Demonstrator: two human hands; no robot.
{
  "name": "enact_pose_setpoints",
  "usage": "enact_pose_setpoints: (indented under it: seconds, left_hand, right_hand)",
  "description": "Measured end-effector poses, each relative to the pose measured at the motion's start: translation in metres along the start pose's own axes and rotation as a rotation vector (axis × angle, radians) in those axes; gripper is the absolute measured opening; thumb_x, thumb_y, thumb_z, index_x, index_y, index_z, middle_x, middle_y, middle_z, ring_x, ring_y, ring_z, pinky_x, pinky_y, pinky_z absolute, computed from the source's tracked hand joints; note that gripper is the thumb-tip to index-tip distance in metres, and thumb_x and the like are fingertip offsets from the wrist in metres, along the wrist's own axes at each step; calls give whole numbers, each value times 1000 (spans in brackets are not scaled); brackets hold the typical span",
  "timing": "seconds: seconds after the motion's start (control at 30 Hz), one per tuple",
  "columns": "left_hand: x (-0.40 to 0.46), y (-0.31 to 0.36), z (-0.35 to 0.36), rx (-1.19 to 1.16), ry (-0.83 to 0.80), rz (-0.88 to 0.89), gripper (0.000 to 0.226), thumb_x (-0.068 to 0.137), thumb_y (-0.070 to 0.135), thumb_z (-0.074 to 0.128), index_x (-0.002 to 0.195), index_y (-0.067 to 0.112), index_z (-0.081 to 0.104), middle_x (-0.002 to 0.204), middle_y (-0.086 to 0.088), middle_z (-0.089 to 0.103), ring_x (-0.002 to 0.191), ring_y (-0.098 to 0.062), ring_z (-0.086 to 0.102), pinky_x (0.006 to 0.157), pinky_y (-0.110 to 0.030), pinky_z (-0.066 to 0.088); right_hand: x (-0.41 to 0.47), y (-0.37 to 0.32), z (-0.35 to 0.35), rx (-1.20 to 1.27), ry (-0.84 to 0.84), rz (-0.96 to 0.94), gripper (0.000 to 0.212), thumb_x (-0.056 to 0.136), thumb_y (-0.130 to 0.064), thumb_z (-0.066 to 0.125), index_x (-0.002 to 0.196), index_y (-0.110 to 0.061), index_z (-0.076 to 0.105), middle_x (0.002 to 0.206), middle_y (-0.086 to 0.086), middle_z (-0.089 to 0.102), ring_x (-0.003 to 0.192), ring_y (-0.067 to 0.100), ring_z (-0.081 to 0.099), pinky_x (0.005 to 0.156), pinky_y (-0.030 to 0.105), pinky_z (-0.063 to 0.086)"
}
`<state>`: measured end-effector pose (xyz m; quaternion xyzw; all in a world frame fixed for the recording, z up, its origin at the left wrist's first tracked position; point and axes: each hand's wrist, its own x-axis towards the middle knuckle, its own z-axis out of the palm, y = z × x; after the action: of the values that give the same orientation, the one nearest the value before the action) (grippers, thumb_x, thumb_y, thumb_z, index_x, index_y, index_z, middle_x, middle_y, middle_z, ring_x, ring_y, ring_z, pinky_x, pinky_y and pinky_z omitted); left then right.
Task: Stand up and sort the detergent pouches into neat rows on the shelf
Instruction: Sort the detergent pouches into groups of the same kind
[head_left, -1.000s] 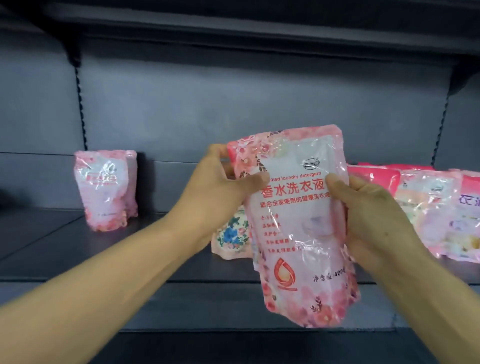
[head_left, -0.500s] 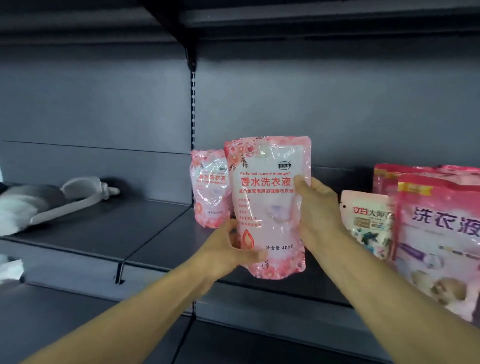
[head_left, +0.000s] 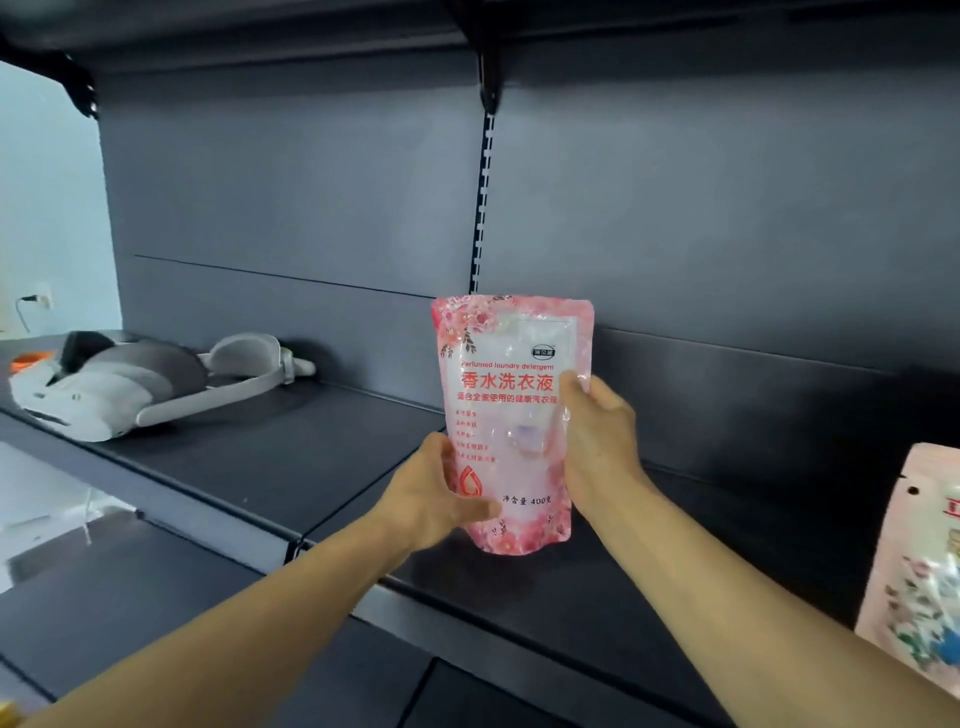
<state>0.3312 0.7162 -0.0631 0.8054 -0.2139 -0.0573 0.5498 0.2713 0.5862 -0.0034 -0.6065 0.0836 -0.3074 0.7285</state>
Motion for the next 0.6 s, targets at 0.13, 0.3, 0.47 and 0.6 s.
enact_pose_setpoints:
  seconds: [0.13, 0.3, 0.47, 0.6]
  left_hand:
    - [22, -12, -11, 35, -10, -7, 62, 63, 10, 85, 110, 19, 46, 105, 5, 63, 97, -15, 62, 90, -40, 54]
    - [46, -22, -21, 108, -64, 5, 61, 64, 13, 84, 112, 19, 46, 103, 5, 63, 94, -14, 62, 89, -37, 54]
    - [69, -29, -28, 115, -155, 43, 64, 65, 12, 83, 115, 19, 45, 107, 6, 63, 99, -15, 61, 92, -38, 53]
    - [74, -36, -29, 130, -182, 99, 66, 70, 13, 81, 122, 20, 42, 111, 6, 62, 98, -13, 61, 93, -35, 52]
  right_hand:
    - [13, 13, 9, -5, 4, -1, 25, 96, -16, 48, 80, -20, 66, 88, -1, 72, 79, 13, 70, 60, 26, 58]
    - [26, 26, 13, -7, 47, 9, 22, 96, -16, 48, 86, -23, 67, 88, -1, 72, 80, 14, 70, 65, 28, 58]
    - [29, 32, 15, -90, 44, -36, 25, 98, -16, 45, 87, -26, 65, 83, -10, 71, 74, 3, 68, 56, 17, 54]
    - [27, 37, 11, -306, 84, -61, 22, 94, -7, 48, 98, -19, 66, 97, -6, 72, 88, 8, 68, 67, 19, 55]
